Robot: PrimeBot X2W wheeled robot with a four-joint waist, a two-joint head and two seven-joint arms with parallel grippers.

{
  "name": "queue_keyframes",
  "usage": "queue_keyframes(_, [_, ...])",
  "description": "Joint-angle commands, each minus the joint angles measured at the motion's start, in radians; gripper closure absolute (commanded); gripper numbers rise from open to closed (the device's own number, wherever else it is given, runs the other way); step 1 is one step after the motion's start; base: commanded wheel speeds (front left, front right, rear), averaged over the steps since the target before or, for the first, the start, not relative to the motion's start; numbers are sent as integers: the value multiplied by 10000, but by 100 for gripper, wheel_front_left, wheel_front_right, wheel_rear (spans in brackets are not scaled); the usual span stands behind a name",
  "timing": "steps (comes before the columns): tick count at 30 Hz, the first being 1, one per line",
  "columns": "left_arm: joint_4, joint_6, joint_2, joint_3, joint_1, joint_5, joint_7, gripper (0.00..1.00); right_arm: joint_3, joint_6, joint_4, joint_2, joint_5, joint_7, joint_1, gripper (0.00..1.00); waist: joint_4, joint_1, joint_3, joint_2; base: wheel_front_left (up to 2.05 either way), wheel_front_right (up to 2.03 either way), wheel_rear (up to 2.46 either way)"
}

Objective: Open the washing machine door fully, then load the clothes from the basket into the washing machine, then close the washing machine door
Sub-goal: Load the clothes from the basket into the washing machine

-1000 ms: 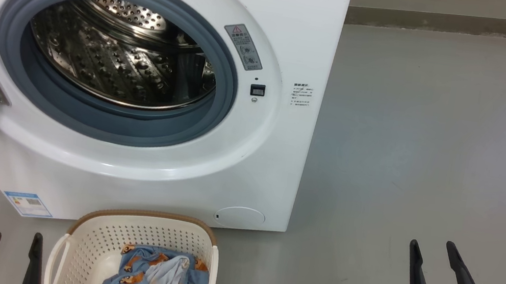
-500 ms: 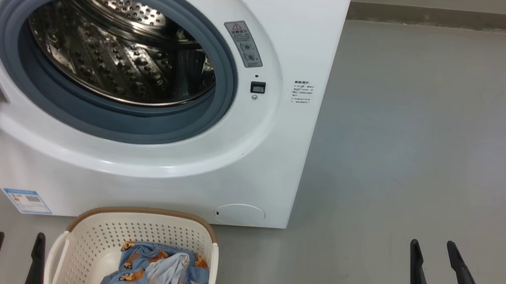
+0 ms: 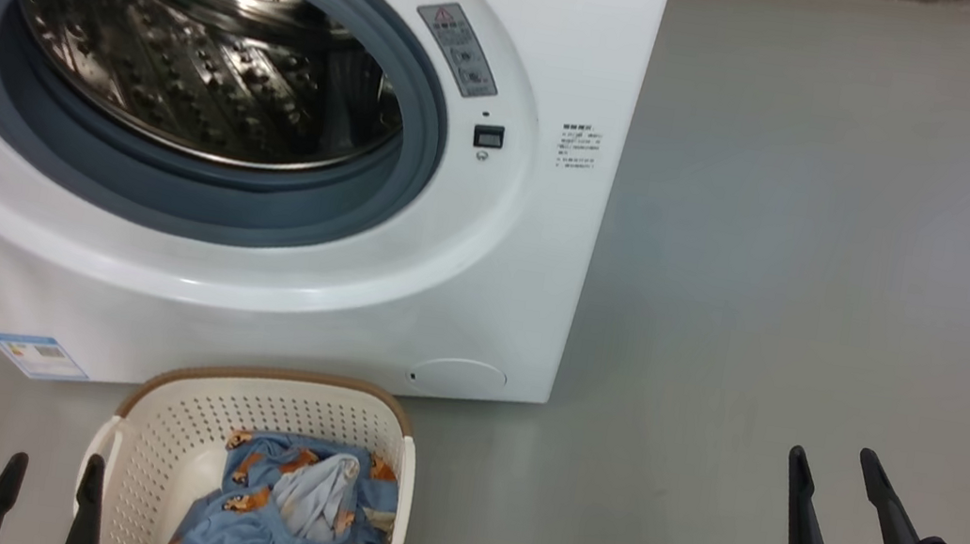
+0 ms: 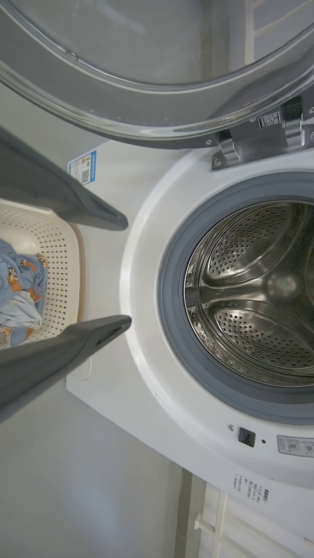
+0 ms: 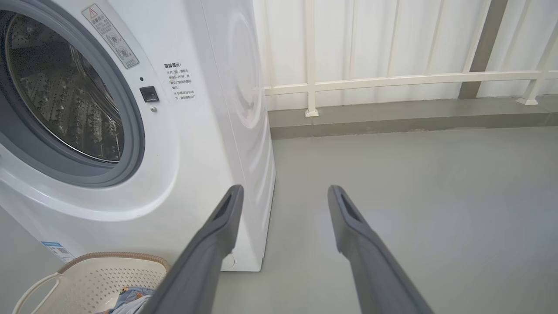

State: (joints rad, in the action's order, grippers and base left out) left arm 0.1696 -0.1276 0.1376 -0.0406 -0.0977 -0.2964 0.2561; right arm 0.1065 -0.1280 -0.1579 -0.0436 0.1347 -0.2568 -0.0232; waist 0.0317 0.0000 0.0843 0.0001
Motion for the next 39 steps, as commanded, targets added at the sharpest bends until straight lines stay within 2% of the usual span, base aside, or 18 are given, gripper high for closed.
queue_keyframes(1, [-110,-31,302,-254,364,-105,57,0,-305,-27,300,-66,123,-49,-354,0,-96,0,259,-1,0,0,0])
queue_keyframes(10, [256,-31,564,191,795,-610,57,0,-339,-27,358,-66,42,-49,-512,0,-266,0,1096,-1,0,0,0])
queue_keyframes(20, [1154,-31,1028,1126,1693,-1440,57,0,-498,-27,519,-66,23,-49,-912,0,-481,0,2296,-1,0,0,0])
queue_keyframes(30, [2272,-31,1881,2347,2724,-2558,57,0,-589,-27,874,-66,69,-49,-1224,0,-866,0,3518,-1,0,0,0])
queue_keyframes(39, [3189,-31,2913,3803,3582,-3564,57,0,-657,-27,1220,-66,299,-49,-1337,0,-1301,0,4583,-1,0,0,0])
